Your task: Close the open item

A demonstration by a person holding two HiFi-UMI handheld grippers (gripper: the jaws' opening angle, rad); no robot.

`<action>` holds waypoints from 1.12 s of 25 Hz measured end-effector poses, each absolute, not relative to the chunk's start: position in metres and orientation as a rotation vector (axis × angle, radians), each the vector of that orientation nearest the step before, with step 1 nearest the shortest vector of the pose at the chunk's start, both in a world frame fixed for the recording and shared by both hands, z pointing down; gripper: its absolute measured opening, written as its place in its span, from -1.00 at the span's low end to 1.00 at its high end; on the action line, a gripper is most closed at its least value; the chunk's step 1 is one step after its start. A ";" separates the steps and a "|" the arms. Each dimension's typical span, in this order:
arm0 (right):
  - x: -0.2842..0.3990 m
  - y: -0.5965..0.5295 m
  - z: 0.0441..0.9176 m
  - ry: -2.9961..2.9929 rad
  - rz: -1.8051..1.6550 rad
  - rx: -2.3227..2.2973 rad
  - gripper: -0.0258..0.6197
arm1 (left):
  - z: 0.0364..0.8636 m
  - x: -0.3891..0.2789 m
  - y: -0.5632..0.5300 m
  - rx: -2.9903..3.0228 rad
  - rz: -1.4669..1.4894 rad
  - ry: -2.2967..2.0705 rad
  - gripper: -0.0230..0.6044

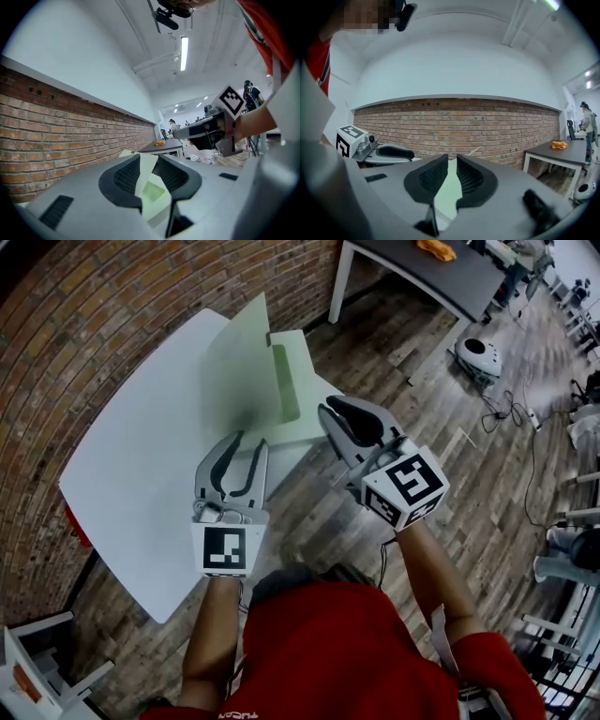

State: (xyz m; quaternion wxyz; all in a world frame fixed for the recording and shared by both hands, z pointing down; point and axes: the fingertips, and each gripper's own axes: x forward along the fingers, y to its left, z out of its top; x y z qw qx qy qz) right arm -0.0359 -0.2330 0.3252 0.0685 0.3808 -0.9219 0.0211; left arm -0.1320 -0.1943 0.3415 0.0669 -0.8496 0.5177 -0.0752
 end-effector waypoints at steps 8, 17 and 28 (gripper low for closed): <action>-0.042 -0.250 0.337 -2.742 0.096 1.156 -0.63 | 0.349 -0.130 -0.210 -2.558 -0.314 1.479 -0.33; -0.038 -0.270 0.374 -2.657 0.239 1.112 -0.25 | 0.380 -0.126 -0.227 -2.583 -0.513 1.446 -0.04; -0.012 -0.312 0.462 -2.481 0.618 1.023 -0.19 | 0.415 -0.131 -0.253 -2.492 -0.749 1.556 0.03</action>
